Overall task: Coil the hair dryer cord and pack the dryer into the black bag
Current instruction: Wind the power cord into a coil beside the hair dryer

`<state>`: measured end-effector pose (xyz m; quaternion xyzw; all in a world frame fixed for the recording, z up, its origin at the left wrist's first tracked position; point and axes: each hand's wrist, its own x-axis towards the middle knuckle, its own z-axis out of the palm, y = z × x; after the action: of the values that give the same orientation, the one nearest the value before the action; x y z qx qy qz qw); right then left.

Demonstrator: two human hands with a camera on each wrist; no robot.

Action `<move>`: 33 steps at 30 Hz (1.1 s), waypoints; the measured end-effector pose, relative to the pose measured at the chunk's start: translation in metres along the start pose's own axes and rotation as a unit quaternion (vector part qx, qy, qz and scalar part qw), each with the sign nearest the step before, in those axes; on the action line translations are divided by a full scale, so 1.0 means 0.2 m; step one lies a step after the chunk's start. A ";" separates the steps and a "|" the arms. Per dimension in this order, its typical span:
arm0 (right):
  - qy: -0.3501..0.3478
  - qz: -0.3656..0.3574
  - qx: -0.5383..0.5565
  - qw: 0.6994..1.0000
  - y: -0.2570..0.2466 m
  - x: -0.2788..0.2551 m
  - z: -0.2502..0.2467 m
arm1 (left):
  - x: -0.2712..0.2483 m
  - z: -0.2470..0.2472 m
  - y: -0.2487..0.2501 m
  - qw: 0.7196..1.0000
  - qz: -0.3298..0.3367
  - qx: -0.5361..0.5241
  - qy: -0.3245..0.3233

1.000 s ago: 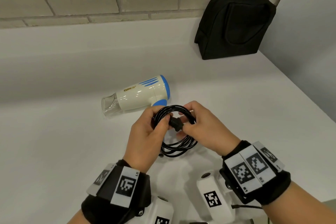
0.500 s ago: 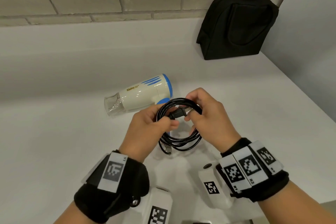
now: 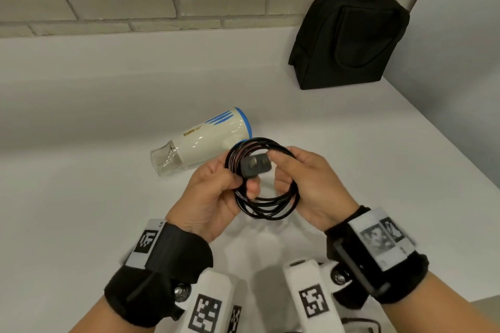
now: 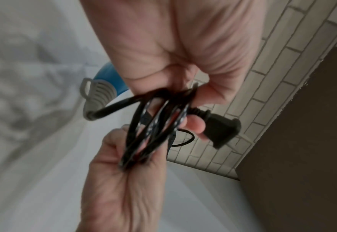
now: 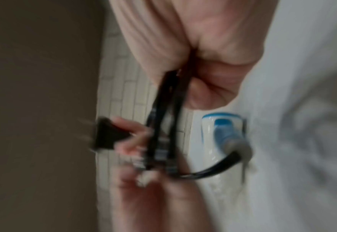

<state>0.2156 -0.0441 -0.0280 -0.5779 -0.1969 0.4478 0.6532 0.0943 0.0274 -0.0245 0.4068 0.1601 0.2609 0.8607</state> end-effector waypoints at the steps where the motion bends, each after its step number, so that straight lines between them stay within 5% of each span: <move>1: -0.011 0.031 0.077 0.996 0.00 -0.01 0.01 | 0.01 0.00 0.00 1.000 0.007 -0.008 0.013; 7: -0.036 0.049 0.384 0.921 -0.01 -0.05 0.08 | 0.03 -0.03 0.00 0.991 0.015 -0.125 0.052; 10: -0.012 0.054 0.448 0.893 0.01 -0.06 0.10 | 0.02 0.00 -0.01 0.987 0.013 -0.161 0.023; 13: 0.011 0.069 0.434 0.898 0.01 -0.05 0.12 | 0.00 0.02 -0.01 0.984 0.013 -0.177 0.000; 18: 0.017 0.051 0.332 0.942 0.04 -0.05 0.10 | 0.01 0.00 -0.01 0.979 -0.001 -0.205 -0.012; 22: -0.026 -0.050 0.030 0.998 0.02 -0.09 0.04 | 0.01 -0.01 -0.02 0.988 -0.012 -0.152 -0.017; 26: 0.015 -0.173 -0.324 0.930 -0.01 -0.06 0.00 | 0.01 0.00 -0.02 0.989 -0.033 -0.134 -0.061; 33: -0.037 -0.027 -0.224 0.974 0.01 -0.04 -0.03 | 0.01 0.00 0.00 0.990 -0.074 -0.098 -0.068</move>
<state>0.2147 -0.0543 -0.0295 -0.6873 -0.3312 0.3956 0.5112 0.0969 0.0285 -0.0252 0.3243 0.1046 0.1828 0.9222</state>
